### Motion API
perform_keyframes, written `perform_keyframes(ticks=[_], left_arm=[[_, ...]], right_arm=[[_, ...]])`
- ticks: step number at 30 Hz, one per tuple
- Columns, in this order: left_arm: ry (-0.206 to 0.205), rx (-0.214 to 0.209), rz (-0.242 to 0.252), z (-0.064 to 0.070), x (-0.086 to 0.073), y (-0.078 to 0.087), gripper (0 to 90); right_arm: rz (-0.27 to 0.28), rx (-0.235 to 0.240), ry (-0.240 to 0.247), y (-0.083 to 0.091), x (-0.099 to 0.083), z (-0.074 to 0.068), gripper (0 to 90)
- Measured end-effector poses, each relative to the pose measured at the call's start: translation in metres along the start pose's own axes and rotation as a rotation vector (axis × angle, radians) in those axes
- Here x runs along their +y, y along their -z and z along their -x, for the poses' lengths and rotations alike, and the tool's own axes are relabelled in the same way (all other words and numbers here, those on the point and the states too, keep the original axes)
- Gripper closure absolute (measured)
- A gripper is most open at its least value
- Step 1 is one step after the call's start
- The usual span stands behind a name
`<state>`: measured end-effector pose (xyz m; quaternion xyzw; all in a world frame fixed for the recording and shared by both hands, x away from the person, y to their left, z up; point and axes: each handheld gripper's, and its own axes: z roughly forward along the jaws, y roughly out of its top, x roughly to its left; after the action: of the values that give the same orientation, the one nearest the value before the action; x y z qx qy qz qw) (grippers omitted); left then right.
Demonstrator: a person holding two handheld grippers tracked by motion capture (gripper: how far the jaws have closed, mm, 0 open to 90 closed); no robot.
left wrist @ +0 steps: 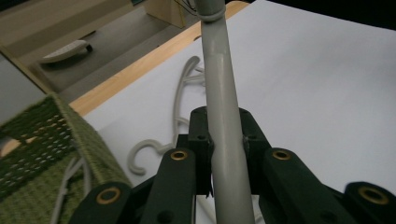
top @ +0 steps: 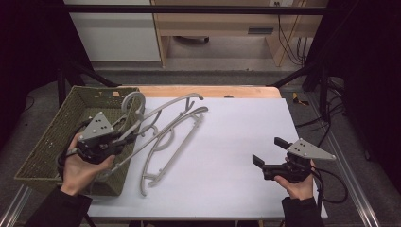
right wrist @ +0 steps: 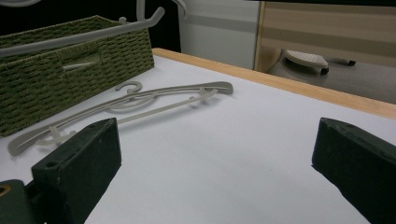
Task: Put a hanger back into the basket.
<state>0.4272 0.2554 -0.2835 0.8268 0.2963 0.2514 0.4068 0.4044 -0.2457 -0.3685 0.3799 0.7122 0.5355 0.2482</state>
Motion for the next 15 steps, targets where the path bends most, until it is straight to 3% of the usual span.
perform_keyframes(ticks=[3,8,11,12,15], left_arm=[[-0.008,0.030,-0.014,-0.011,0.001,0.004,79.5],[0.025,0.076,0.007,-0.039,-0.004,0.018,79.5],[0.042,0.096,0.005,-0.049,-0.007,0.023,79.5],[0.041,0.117,-0.011,-0.058,-0.011,0.028,79.5],[0.057,0.127,-0.004,-0.066,-0.016,0.032,79.5]], right_arm=[[-0.002,-0.001,-0.002,0.000,0.000,0.000,1.4],[-0.004,-0.005,-0.004,0.000,0.000,0.000,1.1],[-0.002,-0.007,-0.004,0.000,-0.001,0.001,1.0],[-0.001,-0.006,-0.005,0.000,-0.001,0.001,1.0],[-0.003,-0.006,-0.005,-0.001,-0.001,0.000,0.9]])
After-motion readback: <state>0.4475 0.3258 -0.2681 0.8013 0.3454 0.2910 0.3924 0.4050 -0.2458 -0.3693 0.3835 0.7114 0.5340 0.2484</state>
